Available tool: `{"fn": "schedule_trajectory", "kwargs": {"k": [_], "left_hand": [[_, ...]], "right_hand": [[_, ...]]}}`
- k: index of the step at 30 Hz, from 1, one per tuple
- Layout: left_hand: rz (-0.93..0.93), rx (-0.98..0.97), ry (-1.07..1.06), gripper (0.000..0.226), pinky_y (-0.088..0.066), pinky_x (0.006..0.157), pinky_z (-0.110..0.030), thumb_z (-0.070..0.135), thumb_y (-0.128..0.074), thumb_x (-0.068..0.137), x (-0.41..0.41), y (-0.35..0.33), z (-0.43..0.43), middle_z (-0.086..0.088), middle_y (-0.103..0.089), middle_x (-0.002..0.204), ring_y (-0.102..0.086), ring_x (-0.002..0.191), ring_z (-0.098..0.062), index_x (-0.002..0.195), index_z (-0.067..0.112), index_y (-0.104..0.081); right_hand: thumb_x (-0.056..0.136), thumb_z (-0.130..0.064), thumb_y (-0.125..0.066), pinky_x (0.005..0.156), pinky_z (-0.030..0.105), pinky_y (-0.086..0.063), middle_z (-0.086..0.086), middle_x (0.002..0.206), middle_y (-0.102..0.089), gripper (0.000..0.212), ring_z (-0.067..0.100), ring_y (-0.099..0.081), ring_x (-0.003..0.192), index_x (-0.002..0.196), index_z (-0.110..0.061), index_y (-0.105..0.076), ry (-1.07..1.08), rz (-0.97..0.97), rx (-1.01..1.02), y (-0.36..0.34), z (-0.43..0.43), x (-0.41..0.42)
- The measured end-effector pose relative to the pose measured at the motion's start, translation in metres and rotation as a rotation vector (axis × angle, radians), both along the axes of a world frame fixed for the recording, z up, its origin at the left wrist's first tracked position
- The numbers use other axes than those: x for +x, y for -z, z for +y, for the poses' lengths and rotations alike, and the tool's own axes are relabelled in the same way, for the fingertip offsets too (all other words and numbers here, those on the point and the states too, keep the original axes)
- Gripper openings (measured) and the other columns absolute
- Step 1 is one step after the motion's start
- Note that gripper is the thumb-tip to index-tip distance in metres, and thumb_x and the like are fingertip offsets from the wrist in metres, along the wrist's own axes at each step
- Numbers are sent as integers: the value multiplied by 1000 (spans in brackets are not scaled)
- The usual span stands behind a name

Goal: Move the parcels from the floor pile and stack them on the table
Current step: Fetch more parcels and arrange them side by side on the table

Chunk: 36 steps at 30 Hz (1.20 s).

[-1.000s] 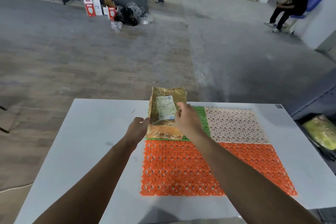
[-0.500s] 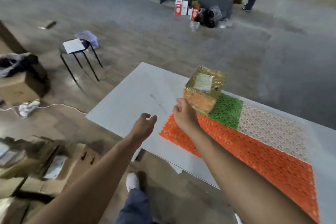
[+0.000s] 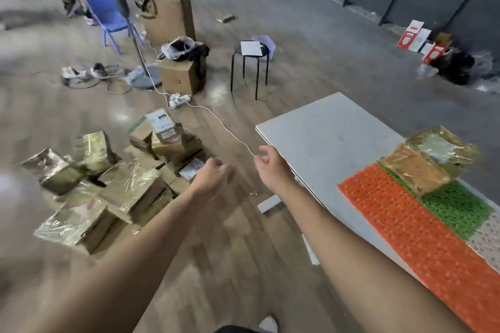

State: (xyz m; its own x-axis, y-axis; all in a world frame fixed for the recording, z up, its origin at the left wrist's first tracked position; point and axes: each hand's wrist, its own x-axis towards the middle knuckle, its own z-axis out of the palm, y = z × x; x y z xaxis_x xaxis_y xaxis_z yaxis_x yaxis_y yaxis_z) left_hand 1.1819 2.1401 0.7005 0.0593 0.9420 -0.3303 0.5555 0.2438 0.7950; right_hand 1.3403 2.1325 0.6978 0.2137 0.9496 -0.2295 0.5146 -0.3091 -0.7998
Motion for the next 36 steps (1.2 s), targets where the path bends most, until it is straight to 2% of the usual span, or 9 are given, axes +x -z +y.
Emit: {"fn": "schedule_trajectory", "kwargs": {"k": [7,10,12,15,19,24,26,31,36], "left_hand": [[-24,-31,-313,22,-51,82,-33,30,-50,94,-196,12,-39,-5,-59,96,-59,94,-25,109,15,-57],[-66,-42,-418,11,-48,74,-32,23,-48,94,-282,21,-60,-6,-55,82,-55,81,-24,88,16,-55],[-68,-69,-462,12,-45,64,-31,21,-48,94,-331,24,-71,-7,-57,82,-53,68,-19,92,13,-56],[-112,-106,-514,16,-50,72,-35,19,-47,95,-388,27,-84,-3,-53,75,-51,68,-19,83,11,-55],[-117,-125,-553,22,-49,74,-34,25,-47,94,-436,41,-82,-4,-54,82,-51,75,-19,101,6,-56],[-153,-169,-551,32,-46,64,-30,25,-47,95,-470,57,-58,-2,-54,84,-50,74,-17,121,8,-52],[-159,-185,-571,31,-45,63,-29,24,-47,94,-485,64,-41,-2,-53,84,-48,73,-16,121,10,-52],[-137,-230,-617,22,-43,64,-30,22,-49,93,-523,77,15,0,-51,80,-48,71,-17,112,12,-51],[-123,-260,-638,19,-43,63,-29,19,-49,92,-547,90,74,0,-52,80,-48,68,-13,109,11,-51]], "right_hand": [[97,-28,-45,87,34,-48,-2,105,-62,36,23,-58,95,132,-21,-48,-171,35,-80,11,-7,-192],[95,-33,-46,88,49,-54,-8,98,-60,37,20,-62,92,131,-23,-49,-241,95,-107,20,-15,-280],[95,-36,-46,86,49,-55,-5,104,-61,37,18,-64,91,131,-27,-47,-294,113,-109,20,-21,-331],[96,-35,-43,90,46,-53,0,121,-59,38,18,-62,97,134,-28,-45,-336,126,-127,13,-28,-389],[100,-33,-40,78,32,-44,3,125,-59,39,16,-58,95,139,-26,-41,-384,65,-183,21,-20,-431],[100,-31,-41,81,36,-53,1,127,-56,39,16,-63,94,139,-25,-40,-391,20,-228,43,14,-466],[100,-31,-42,85,40,-55,-1,123,-57,39,14,-62,93,139,-25,-40,-396,35,-249,53,35,-481],[100,-32,-42,70,34,-51,-7,101,-54,40,16,-59,76,139,-25,-40,-412,57,-300,76,95,-518],[100,-31,-41,67,29,-48,-1,117,-61,40,10,-59,82,139,-25,-40,-440,41,-321,95,150,-542]]}}
